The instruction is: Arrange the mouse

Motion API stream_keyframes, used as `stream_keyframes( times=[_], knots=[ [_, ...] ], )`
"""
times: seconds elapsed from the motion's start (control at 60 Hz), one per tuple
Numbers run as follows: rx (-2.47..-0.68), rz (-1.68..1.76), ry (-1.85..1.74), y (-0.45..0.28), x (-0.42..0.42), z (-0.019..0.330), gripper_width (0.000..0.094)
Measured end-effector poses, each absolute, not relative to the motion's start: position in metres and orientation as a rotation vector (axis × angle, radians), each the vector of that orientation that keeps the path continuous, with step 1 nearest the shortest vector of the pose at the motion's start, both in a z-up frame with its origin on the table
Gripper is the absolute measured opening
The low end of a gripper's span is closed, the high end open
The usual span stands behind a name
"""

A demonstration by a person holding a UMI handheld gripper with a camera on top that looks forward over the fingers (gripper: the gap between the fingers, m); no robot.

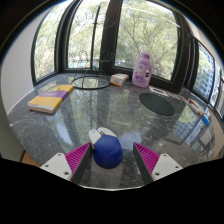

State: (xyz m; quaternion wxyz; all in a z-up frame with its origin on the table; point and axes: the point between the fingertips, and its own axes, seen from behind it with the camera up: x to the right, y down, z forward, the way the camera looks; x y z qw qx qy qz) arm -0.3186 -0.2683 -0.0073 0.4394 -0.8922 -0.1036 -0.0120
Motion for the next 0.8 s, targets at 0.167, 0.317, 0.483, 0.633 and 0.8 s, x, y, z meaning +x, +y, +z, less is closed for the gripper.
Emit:
stream_keyframes(
  times=[0.167,0.317,0.483,0.633,0.8],
  knots=[
    [-2.202,-0.06,-0.21,-0.236,-0.311,-0.008,0.0835],
    [-2.246,0.041,-0.134,-0.229,-0.32,-0.015,0.0541],
    [-2.239,0.028,-0.103,-0.227,-0.32,-0.015,0.0416],
    [-2.249,0.092,-0.115,-0.222,-0.327,-0.005,0.0346],
    [-2.074,0.205,-0.202,-0.18,-0.342,0.096,0.0347]
  ],
)
